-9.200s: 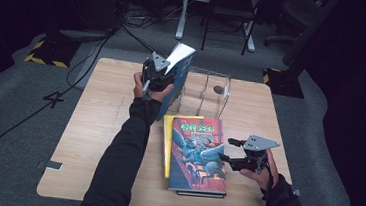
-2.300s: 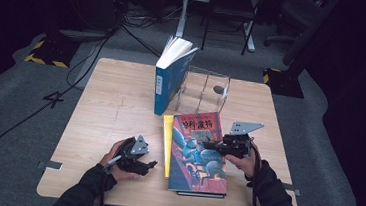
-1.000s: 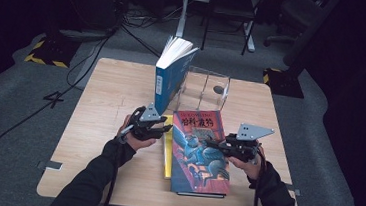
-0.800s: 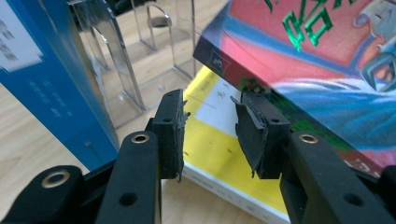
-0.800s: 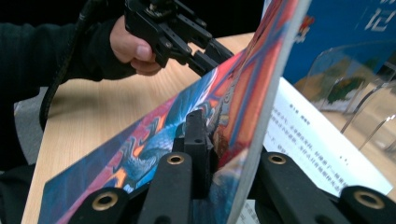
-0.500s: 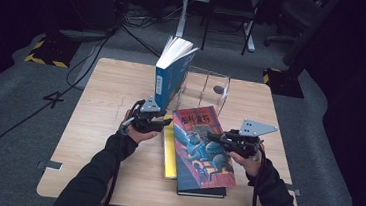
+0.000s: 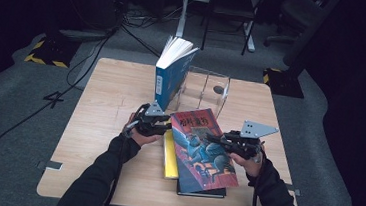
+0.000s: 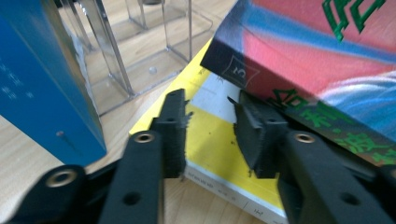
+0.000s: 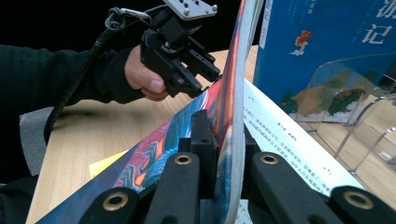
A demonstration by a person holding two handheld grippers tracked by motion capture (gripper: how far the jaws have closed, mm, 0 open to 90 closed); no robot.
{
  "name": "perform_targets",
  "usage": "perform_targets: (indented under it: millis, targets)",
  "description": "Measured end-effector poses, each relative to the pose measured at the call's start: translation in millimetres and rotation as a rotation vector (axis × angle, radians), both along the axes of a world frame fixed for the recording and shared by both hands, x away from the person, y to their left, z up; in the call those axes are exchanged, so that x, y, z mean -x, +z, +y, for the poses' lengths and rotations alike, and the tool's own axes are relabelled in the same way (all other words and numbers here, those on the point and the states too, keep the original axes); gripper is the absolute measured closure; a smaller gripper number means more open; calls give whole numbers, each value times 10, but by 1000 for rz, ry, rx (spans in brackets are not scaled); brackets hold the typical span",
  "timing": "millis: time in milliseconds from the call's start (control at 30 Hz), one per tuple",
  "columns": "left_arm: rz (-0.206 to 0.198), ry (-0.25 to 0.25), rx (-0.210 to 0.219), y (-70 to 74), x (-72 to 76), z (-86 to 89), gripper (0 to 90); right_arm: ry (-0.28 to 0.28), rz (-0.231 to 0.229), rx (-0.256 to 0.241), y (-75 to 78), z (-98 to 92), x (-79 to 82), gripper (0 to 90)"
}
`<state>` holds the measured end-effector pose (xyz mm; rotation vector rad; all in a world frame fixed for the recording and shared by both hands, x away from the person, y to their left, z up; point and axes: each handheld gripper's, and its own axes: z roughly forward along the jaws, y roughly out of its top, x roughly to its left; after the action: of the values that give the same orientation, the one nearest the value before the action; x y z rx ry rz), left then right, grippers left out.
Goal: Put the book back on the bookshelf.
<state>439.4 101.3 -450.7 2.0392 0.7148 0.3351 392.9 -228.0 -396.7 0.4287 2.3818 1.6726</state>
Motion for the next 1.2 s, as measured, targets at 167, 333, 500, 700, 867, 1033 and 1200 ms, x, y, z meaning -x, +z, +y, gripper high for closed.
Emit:
perform_targets:
  millis: [167,333,500,700,867,1033,1200]
  targets:
    - [-21,-2,79,103,21,46,797,4,-20,-15,49,-21,13,848]
    - [-76,2,98,291,27,51,853,7,-39,-35,184,-47,-8,847]
    - [-108,3,160,383,-3,65,883,16,-63,-41,318,-50,-21,846]
    - [-110,18,204,352,-68,60,821,13,-92,-38,400,-20,-24,851]
    - [-55,36,207,247,-124,-1,796,6,-98,-35,366,19,-20,857]
    - [-71,-4,218,275,-108,-19,876,27,-70,-43,343,-2,-58,849]
    - [-113,-43,272,391,-65,-41,897,17,-48,32,348,-71,-125,832]
